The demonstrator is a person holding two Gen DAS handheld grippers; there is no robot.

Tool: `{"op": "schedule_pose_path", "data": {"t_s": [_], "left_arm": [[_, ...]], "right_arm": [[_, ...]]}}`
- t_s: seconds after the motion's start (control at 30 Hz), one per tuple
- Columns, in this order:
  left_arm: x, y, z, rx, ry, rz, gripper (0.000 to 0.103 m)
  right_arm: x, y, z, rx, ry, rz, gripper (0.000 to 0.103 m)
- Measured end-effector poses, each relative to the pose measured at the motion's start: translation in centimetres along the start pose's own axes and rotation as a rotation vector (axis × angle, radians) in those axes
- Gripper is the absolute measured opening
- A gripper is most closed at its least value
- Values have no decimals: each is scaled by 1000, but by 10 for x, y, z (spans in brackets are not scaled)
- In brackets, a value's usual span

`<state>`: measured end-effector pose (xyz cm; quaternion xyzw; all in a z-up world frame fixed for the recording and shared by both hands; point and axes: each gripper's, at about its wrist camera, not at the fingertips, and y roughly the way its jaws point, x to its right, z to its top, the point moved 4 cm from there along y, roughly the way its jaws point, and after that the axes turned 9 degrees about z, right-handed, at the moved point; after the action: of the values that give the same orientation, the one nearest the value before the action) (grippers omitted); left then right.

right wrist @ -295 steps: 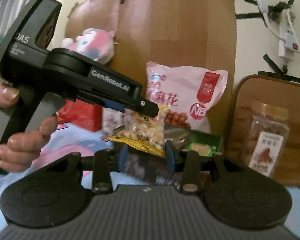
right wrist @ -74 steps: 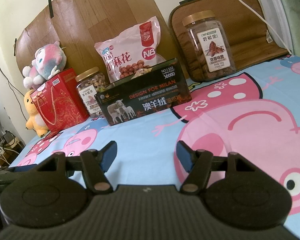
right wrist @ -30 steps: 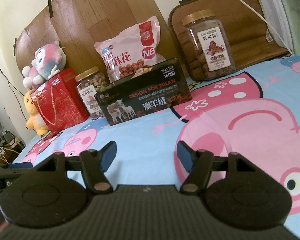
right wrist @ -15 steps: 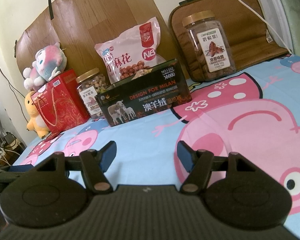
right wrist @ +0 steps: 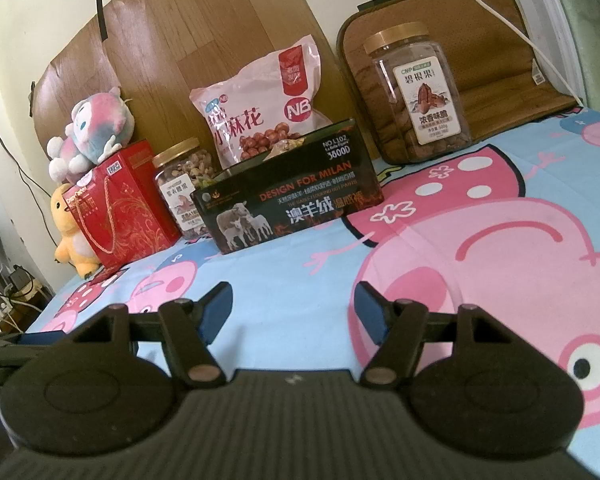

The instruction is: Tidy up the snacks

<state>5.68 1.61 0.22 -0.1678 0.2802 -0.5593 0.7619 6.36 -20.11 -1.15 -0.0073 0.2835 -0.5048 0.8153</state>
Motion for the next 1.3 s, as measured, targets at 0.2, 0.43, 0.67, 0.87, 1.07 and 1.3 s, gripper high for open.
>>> {"op": "schedule_pose_path", "data": {"t_s": [0.2, 0.43, 0.67, 0.87, 1.07, 1.3], "left_arm": [[0, 4, -2, -24, 16, 21, 103], [1, 3, -1, -10, 30, 39, 103], [3, 4, -3, -5, 45, 55, 103], [5, 6, -4, -20, 53, 48, 103], [10, 6, -6, -31, 65, 26, 103], [15, 5, -6, -51, 75, -5, 103]], "right_arm": [[1, 0, 0, 2, 5, 3, 70], [1, -1, 0, 4, 6, 5, 71], [1, -2, 0, 8, 11, 9, 71], [1, -2, 0, 12, 17, 14, 71], [2, -3, 1, 17, 24, 22, 71], [4, -4, 1, 18, 31, 23, 71]]}}
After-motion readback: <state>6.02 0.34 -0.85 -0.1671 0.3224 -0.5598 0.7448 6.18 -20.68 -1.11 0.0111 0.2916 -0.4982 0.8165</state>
